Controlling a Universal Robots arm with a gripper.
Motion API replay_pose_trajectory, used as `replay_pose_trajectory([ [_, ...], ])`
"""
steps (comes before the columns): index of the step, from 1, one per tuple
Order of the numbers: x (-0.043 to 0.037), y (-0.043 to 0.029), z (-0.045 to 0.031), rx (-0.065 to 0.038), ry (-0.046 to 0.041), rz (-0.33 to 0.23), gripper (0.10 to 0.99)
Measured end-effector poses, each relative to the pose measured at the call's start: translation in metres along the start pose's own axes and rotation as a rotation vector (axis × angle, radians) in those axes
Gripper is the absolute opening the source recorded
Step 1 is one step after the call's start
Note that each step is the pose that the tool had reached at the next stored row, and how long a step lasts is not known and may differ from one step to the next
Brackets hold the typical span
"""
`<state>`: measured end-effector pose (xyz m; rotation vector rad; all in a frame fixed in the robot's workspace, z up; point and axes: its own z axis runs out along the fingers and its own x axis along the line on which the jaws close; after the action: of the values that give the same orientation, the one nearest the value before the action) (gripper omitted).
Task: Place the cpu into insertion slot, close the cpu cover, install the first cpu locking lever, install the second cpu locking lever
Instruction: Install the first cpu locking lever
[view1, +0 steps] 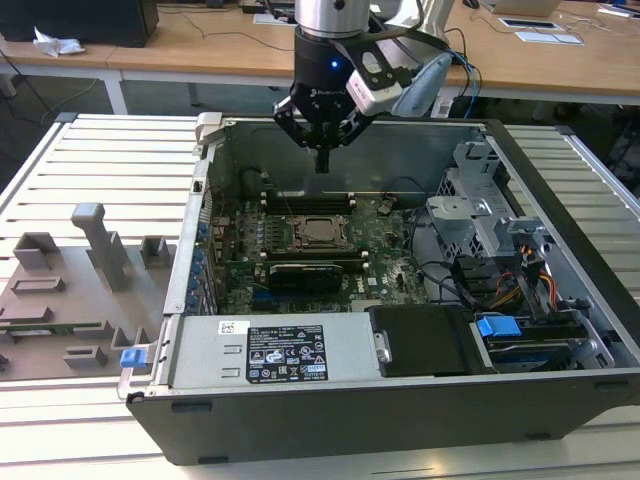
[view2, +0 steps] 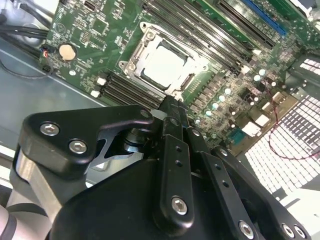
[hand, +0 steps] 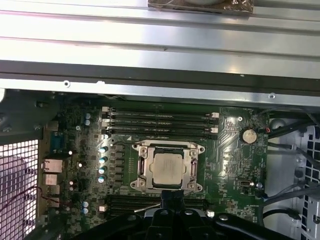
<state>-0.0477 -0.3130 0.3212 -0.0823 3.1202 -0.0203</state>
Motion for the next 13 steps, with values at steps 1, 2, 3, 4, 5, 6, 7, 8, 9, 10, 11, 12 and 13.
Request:
replay_pose_trajectory([
  [1,0.0016,0.0001,0.0,0.0,0.0,0.0,0.106],
  [2,0.0029,0.0002,0.0,0.0,0.0,0.0,0.106],
  [3,0.0058,0.0003,-0.0001,0.0,0.0,0.0,0.106],
  [4,0.0078,0.0004,-0.0002,0.0,0.0,0.0,0.106],
  [5,0.0102,0.0005,-0.0002,0.0,-0.0001,0.0,0.106],
  [6,0.0135,0.0007,-0.0003,0.0,0.0,0.0,0.106],
  [7,0.016,0.0009,-0.0003,0.0,-0.0001,0.0,0.106],
  [8,0.0176,0.0009,-0.0004,0.0,0.0,0.0,0.106],
  [9,0.019,0.001,-0.0004,0.0,0.0,0.0,0.106],
  [10,0.022,0.0012,-0.0004,0.0,-0.0001,0.0,0.106],
  [11,0.0265,0.0015,-0.0005,0.0,-0.0001,0.0,0.106],
  [12,0.0287,0.0018,-0.0005,0.0,-0.0002,0.0,0.106],
  [13,0.0305,0.0021,-0.0004,0.0,-0.0003,0.0,0.106],
])
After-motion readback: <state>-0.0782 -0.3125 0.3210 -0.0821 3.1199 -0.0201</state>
